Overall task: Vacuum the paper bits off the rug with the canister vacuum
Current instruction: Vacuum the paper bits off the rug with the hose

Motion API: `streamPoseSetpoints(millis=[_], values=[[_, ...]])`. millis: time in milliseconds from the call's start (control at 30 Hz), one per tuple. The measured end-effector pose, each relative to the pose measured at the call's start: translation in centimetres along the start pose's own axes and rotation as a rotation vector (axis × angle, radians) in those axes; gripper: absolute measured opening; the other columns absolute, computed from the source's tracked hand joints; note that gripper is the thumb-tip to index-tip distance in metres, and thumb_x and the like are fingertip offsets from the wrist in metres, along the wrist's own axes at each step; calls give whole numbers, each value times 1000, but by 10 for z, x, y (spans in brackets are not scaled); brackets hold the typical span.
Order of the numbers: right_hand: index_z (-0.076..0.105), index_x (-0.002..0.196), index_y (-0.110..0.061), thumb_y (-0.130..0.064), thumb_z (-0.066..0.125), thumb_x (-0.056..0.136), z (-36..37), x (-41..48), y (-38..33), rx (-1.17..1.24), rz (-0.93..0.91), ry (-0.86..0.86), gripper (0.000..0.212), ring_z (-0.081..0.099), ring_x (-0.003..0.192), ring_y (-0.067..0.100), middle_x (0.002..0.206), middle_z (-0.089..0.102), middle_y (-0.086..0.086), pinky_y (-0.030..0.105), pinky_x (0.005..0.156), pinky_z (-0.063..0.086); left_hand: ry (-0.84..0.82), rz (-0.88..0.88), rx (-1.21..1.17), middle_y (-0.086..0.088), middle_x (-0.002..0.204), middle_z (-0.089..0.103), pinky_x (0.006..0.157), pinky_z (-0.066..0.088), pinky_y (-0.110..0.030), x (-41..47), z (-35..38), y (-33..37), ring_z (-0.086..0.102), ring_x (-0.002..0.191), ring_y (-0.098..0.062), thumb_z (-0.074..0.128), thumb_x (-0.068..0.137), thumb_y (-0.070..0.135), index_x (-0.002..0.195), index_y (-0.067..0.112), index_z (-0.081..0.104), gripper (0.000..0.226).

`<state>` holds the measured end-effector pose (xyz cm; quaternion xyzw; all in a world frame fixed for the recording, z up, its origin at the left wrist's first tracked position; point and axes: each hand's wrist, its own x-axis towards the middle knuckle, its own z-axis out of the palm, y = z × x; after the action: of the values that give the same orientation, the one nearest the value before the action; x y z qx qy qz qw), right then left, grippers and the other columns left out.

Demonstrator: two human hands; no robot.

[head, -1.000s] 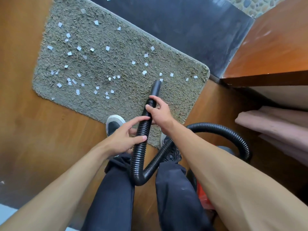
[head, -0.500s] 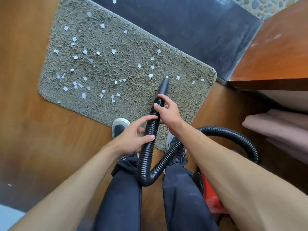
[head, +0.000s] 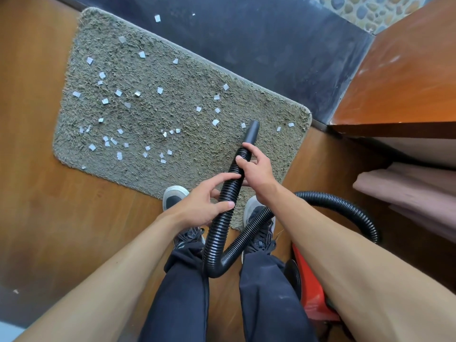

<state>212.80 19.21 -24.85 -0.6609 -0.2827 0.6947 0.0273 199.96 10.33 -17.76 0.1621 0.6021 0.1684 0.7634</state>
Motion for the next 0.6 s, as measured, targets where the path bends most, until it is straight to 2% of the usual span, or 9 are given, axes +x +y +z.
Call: streamPoseSetpoints(millis=[167, 300, 433, 500, 600], values=[[53, 130, -32, -10, 56, 96, -15, -2, 3, 54, 4, 34, 40, 65, 94, 25, 109, 62, 14, 43, 76, 59, -29, 0, 69, -13, 103, 58, 65, 61, -39, 6, 7, 6, 64, 80, -23, 61, 95, 10, 129, 53, 49, 56], [51, 134, -31, -11, 56, 96, -15, -4, 7, 24, 3, -5, 43, 67, 91, 22, 110, 63, 15, 40, 72, 60, -22, -12, 53, -10, 99, 54, 60, 57, -35, 1, 9, 3, 61, 73, -21, 62, 94, 9, 130, 52, 49, 57], [51, 136, -30, -12, 57, 96, 1, -5, 9, -24, -3, -82, 44, 65, 93, 25, 110, 60, 17, 37, 69, 59, 2, -16, -21, -18, 99, 54, 67, 53, -46, -11, 3, -7, 58, 74, -28, 61, 94, 6, 130, 50, 50, 58], [52, 135, -28, -11, 57, 95, 13, -5, 9, -42, -12, -100, 44, 64, 94, 26, 106, 59, 15, 39, 71, 59, 14, -20, -51, -21, 100, 57, 70, 52, -55, -17, -3, -12, 57, 75, -29, 62, 94, 6, 129, 52, 50, 59], [53, 132, -29, -12, 59, 94, 25, -4, 9, -56, -20, -92, 42, 64, 103, 33, 104, 60, 12, 50, 84, 58, 26, -23, -87, -15, 97, 58, 71, 50, -51, -21, -10, -15, 55, 75, -28, 61, 94, 5, 128, 53, 51, 60]])
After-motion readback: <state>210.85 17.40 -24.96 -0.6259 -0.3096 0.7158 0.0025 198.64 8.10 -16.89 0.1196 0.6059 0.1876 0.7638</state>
